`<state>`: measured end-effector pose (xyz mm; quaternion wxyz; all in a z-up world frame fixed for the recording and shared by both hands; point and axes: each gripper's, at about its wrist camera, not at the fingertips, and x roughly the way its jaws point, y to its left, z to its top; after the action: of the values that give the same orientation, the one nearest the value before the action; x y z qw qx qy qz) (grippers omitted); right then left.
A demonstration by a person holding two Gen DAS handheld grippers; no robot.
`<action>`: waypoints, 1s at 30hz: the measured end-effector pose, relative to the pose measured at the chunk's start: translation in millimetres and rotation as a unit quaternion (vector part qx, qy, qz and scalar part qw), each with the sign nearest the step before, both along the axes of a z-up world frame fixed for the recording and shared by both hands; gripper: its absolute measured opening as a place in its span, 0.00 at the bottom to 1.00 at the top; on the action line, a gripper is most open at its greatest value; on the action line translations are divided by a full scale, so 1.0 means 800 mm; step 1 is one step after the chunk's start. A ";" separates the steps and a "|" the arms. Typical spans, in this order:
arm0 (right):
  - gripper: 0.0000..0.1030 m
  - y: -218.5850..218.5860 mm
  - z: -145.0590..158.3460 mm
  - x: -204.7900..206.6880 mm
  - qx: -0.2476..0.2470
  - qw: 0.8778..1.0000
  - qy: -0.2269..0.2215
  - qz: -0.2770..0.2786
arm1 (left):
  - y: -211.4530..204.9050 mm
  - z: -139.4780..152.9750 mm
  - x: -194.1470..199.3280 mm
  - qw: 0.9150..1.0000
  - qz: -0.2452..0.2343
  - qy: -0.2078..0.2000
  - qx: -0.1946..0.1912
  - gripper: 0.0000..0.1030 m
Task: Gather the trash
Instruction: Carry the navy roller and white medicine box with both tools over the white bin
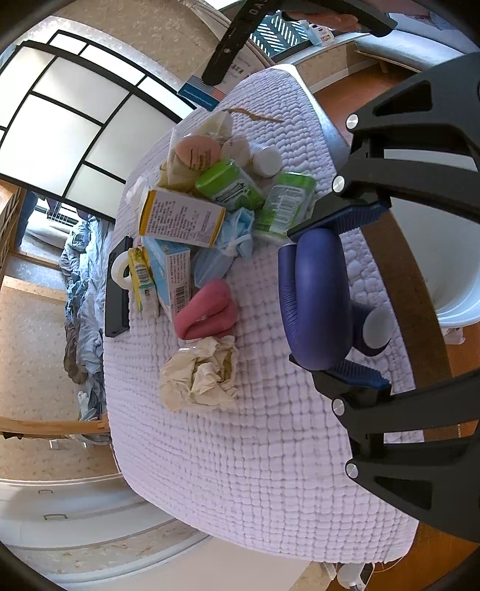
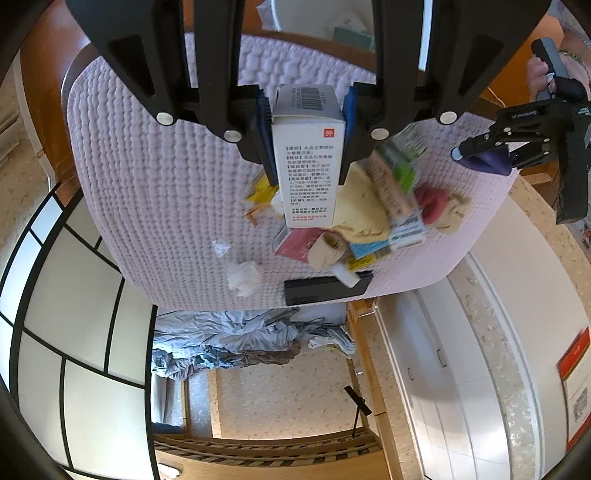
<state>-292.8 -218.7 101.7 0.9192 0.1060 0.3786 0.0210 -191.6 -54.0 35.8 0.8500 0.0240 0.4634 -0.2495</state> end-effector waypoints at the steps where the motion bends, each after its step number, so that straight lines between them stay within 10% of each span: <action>1: 0.29 0.003 -0.001 -0.002 0.002 1.000 0.001 0.002 | 0.000 0.000 -0.001 1.000 -0.001 0.000 0.000 0.59; 30: 0.29 0.063 -0.037 -0.089 0.046 0.995 0.063 0.065 | 0.001 -0.005 -0.060 0.999 -0.030 0.024 0.010 0.59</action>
<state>-363.9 -168.5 71.7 0.8842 0.1246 0.4408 0.0917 -240.0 -52.9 31.8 0.8301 0.0404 0.4855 -0.2712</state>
